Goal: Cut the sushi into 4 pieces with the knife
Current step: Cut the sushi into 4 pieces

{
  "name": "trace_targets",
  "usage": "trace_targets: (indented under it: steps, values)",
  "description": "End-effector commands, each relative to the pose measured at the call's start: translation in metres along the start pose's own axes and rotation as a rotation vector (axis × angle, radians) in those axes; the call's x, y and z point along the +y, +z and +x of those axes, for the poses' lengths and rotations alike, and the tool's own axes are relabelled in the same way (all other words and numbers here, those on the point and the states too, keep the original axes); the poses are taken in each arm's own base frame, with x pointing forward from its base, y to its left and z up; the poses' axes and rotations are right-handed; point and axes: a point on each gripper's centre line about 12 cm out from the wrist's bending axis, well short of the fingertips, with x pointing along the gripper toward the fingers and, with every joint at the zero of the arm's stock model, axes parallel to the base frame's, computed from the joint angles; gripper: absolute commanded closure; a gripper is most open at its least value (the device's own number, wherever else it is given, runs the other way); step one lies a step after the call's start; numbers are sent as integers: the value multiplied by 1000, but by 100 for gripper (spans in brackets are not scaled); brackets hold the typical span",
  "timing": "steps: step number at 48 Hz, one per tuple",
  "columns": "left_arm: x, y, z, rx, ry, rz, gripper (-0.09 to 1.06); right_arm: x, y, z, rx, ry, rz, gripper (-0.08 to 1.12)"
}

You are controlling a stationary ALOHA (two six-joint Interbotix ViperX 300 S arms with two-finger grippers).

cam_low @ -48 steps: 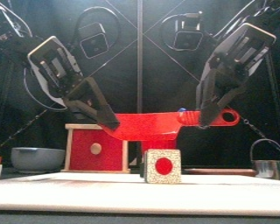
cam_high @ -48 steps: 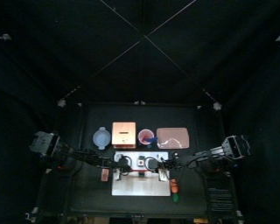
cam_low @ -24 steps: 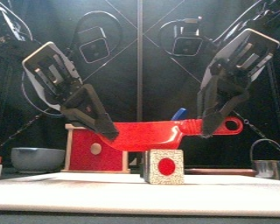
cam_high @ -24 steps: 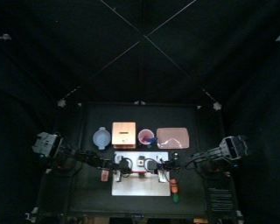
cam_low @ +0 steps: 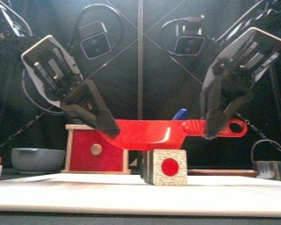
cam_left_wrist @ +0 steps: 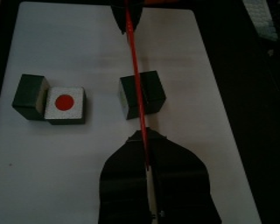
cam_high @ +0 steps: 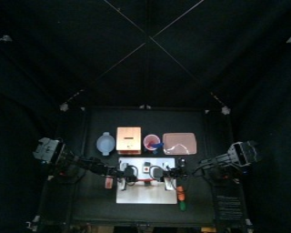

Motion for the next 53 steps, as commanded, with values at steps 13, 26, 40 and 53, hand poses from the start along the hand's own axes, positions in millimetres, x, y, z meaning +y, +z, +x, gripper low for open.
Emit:
trace_targets:
  steps: [13, 26, 40, 53]
  values:
    - [-11, 21, 13, -54, -24, 9, 90, 0, 16, -9, -73, 7, 6, 88]
    - [-10, 11, 23, -13, -19, 13, 90, -3, 12, -6, -69, 4, 6, 88]
    - [-7, -8, 34, 44, -7, 12, 90, -5, 0, 10, -33, 0, 14, 88]
    - [0, -33, 48, 114, 13, 10, 90, -8, -19, 35, 35, -8, 45, 88]
